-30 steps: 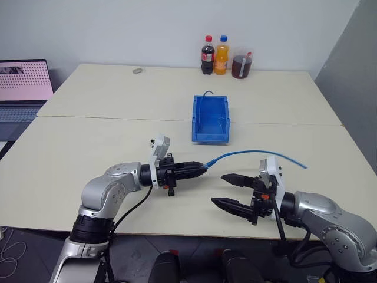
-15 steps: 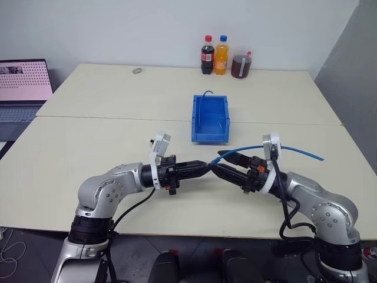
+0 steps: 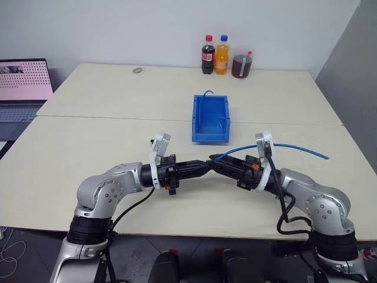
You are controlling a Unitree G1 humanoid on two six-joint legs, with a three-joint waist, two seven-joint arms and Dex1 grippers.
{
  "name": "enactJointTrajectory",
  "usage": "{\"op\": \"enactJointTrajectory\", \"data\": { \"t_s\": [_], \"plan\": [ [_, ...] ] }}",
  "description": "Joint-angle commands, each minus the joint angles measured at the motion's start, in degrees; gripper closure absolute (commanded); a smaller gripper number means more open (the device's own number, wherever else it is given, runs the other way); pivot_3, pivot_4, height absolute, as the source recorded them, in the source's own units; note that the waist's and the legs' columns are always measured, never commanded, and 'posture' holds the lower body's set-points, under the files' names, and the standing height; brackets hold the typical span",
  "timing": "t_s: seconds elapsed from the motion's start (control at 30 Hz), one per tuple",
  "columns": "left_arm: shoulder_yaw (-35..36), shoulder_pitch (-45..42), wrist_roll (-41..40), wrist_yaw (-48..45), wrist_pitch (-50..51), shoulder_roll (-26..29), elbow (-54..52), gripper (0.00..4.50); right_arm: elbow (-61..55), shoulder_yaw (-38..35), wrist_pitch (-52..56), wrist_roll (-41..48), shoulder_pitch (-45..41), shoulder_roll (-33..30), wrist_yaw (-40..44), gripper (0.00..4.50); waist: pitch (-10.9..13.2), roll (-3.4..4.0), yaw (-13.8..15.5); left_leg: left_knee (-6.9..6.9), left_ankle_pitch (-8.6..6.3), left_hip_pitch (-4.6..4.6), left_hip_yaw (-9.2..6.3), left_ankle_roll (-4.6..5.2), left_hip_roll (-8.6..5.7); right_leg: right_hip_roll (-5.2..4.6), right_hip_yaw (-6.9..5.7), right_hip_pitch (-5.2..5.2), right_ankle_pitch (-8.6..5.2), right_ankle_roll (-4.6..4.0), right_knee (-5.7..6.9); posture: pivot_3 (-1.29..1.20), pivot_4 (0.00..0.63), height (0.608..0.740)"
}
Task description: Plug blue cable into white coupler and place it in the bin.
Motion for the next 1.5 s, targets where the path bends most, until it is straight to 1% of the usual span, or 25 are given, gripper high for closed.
{"op": "enactJointTrajectory", "data": {
  "t_s": [0.03, 0.1, 0.3, 0.37, 0.43, 0.5, 0.63, 0.7, 0.8, 0.87, 0.97, 1.0, 1.13, 1.27, 1.37, 1.5],
  "plan": [
    [1.0, -0.5, -0.3, -0.6, -1.6, 0.6, -1.3, 4.26, -1.3, 0.5, -0.5, 1.5, -1.2, -0.4, 1.7, 3.98, 0.0, 0.00, 0.0, 0.00, 0.00, 0.00, 0.00, 0.00, 0.00, 0.00, 0.00, -0.01, 0.00, 0.00, 0.00, 0.00, 0.150, 0.740],
    [0.8, -0.3, 0.4, -0.9, -2.3, 0.8, -1.2, 4.26, -1.3, 0.5, -0.5, 1.5, -1.2, -0.5, 1.9, 4.32, 0.0, 0.00, 0.0, 0.00, 0.00, 0.00, 0.00, 0.00, 0.00, 0.00, 0.00, -0.01, 0.00, 0.00, 0.00, 0.00, 0.150, 0.740],
    [-0.4, -0.1, 4.3, -1.7, -7.5, 0.8, 0.2, 4.26, -1.3, 0.6, -0.2, 1.7, -1.1, -0.8, 2.5, 4.36, 0.0, 0.00, 0.0, 0.00, 0.00, 0.00, 0.01, 0.00, 0.00, 0.00, 0.01, -0.01, 0.00, 0.00, -0.01, 0.00, 0.150, 0.740],
    [-0.7, -0.1, 4.9, -1.8, -7.9, 0.8, 1.0, 3.55, -1.4, 0.7, -0.2, 1.8, -0.9, -0.9, 2.6, 4.36, 0.0, 0.00, 0.0, -0.01, 0.00, 0.00, 0.01, 0.00, 0.00, 0.00, 0.01, -0.01, 0.00, 0.00, -0.01, 0.00, 0.150, 0.740],
    [-1.7, 0.0, 6.5, -2.6, -9.6, 1.2, 1.5, 3.13, -1.4, 0.8, -0.3, 1.9, -0.8, -1.0, 2.7, 4.37, 0.0, 0.00, 0.0, -0.01, 0.00, 0.00, 0.01, 0.00, 0.00, 0.00, 0.01, -0.01, 0.00, 0.00, -0.02, 0.00, 0.150, 0.740],
    [-1.9, 0.2, 7.3, -2.8, -10.5, 1.4, 1.8, 2.81, -1.5, 0.9, -0.4, 1.9, -0.7, -1.1, 2.6, 4.37, 0.0, 0.00, 0.0, -0.02, 0.00, 0.00, 0.01, 0.00, 0.00, 0.00, 0.01, -0.02, 0.00, 0.00, -0.02, 0.00, 0.150, 0.740],
    [-3.7, 1.6, 12.1, -3.3, -14.9, 3.2, 2.0, 1.92, -1.3, 0.9, -0.9, 1.4, -0.6, -1.1, 2.4, 4.37, 0.0, 0.00, 0.0, -0.02, 0.00, -0.01, 0.03, 0.00, 0.00, 0.00, 0.02, -0.02, 0.00, 0.00, -0.04, 0.00, 0.150, 0.740],
    [-4.1, 2.9, 14.3, -3.3, -17.3, 4.2, 1.6, 1.61, -1.2, 0.9, -1.2, 1.1, -0.5, -1.2, 2.3, 4.37, 0.0, 0.00, 0.0, -0.03, 0.00, -0.01, 0.02, 0.00, 0.00, 0.00, 0.02, -0.03, 0.00, 0.00, -0.04, 0.00, 0.150, 0.740],
    [-2.7, 6.2, 15.7, -1.5, -19.2, 4.9, 0.0, 1.08, -1.1, 0.7, -1.7, 0.4, -0.2, -1.6, 2.3, 4.38, 0.0, 0.01, -0.1, -0.05, 0.00, -0.01, 0.03, 0.00, 0.02, 0.00, 0.03, -0.05, -0.01, -0.01, -0.05, 0.00, 0.150, 0.740],
    [-1.5, 9.3, 18.4, 0.9, -22.2, 5.5, -0.4, 0.66, -1.1, 0.6, -2.1, -0.2, 0.1, -1.9, 2.3, 4.38, 0.0, 0.00, -0.1, -0.06, 0.00, -0.02, 0.04, 0.00, 0.02, -0.01, 0.03, -0.05, -0.01, -0.02, -0.06, 0.00, 0.150, 0.740],
    [1.8, 12.0, 21.7, 7.4, -26.1, 4.1, 0.5, 0.07, -1.2, 0.8, -2.8, -0.9, 0.8, -2.2, 2.3, 4.38, 0.0, 0.00, 0.0, -0.07, 0.00, -0.02, 0.05, 0.00, 0.03, -0.03, 0.04, -0.06, -0.01, -0.01, -0.07, 0.00, 0.150, 0.740],
    [2.8, 12.4, 23.2, 10.0, -27.7, 3.3, 1.0, 0.00, -1.2, 0.9, -3.0, -1.1, 1.0, -2.3, 2.3, 4.39, 0.0, -0.01, 0.0, -0.07, 0.00, -0.03, 0.04, 0.00, 0.04, -0.03, 0.02, -0.06, -0.01, -0.02, -0.07, 0.00, 0.150, 0.740],
    [5.0, 14.5, 28.1, 19.1, -30.8, 0.7, 1.1, 0.00, -0.8, 2.0, -4.2, -2.8, 1.3, -2.7, 2.4, 4.39, 0.0, -0.02, 0.1, -0.05, 0.00, -0.02, 0.04, 0.00, 0.03, -0.05, 0.01, -0.05, 0.00, 0.01, -0.07, 0.00, 0.150, 0.740],
    [5.9, 14.7, 31.3, 26.5, -28.0, -0.6, 1.5, 0.00, -0.3, 2.8, -5.0, -4.2, 1.1, -2.6, 2.8, 4.39, 0.0, -0.04, 0.1, -0.05, 0.00, -0.03, 0.06, 0.00, 0.03, -0.06, 0.03, -0.04, 0.01, 0.02, -0.07, 0.00, 0.150, 0.740],
    [5.7, 12.7, 32.7, 29.3, -25.3, -0.3, 3.7, 0.00, 0.0, 3.0, -5.5, -4.8, 0.8, -2.6, 3.0, 4.39, 0.0, -0.04, 0.1, -0.05, 0.00, -0.02, 0.06, 0.00, 0.02, -0.06, 0.02, -0.05, 0.01, 0.02, -0.07, 0.00, 0.150, 0.740],
    [4.0, 8.3, 35.3, 30.7, -22.6, 0.8, 8.7, 0.00, 0.3, 3.2, -5.8, -5.5, 0.6, -2.4, 3.2, 4.39, 0.1, -0.06, 0.1, -0.05, 0.00, -0.03, 0.05, 0.00, 0.00, -0.04, 0.00, -0.05, 0.01, 0.03, -0.06, 0.00, 0.150, 0.740]
  ]
}}
